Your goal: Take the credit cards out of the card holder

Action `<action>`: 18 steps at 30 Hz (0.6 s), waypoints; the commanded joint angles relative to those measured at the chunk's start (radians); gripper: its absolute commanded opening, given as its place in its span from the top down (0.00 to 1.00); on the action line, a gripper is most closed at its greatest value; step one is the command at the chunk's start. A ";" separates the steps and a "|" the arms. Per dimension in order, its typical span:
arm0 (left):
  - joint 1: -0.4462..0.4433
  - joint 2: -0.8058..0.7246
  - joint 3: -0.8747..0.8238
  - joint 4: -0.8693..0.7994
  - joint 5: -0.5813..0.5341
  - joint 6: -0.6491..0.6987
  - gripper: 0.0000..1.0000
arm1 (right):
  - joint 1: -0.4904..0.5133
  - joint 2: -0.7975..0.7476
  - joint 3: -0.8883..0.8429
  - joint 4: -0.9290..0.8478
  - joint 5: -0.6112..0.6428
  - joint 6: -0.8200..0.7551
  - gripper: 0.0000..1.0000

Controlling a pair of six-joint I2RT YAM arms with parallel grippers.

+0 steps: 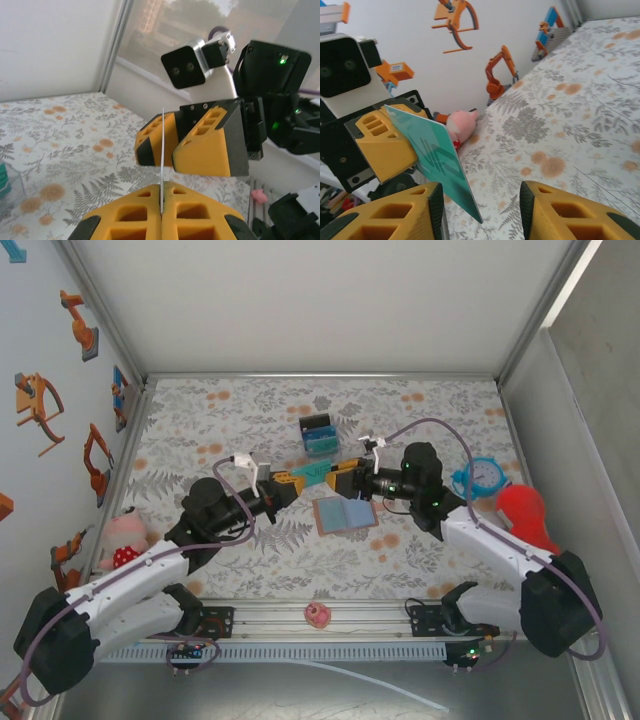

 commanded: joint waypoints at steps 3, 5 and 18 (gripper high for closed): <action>0.004 0.037 -0.001 0.144 0.062 -0.079 1.00 | 0.003 0.029 0.027 0.146 -0.088 0.055 0.57; 0.004 0.056 0.015 0.145 0.094 -0.088 1.00 | 0.005 0.032 0.031 0.163 -0.102 0.056 0.59; 0.013 0.051 0.100 -0.054 0.108 -0.033 0.54 | 0.008 -0.073 0.034 -0.022 -0.109 -0.100 1.00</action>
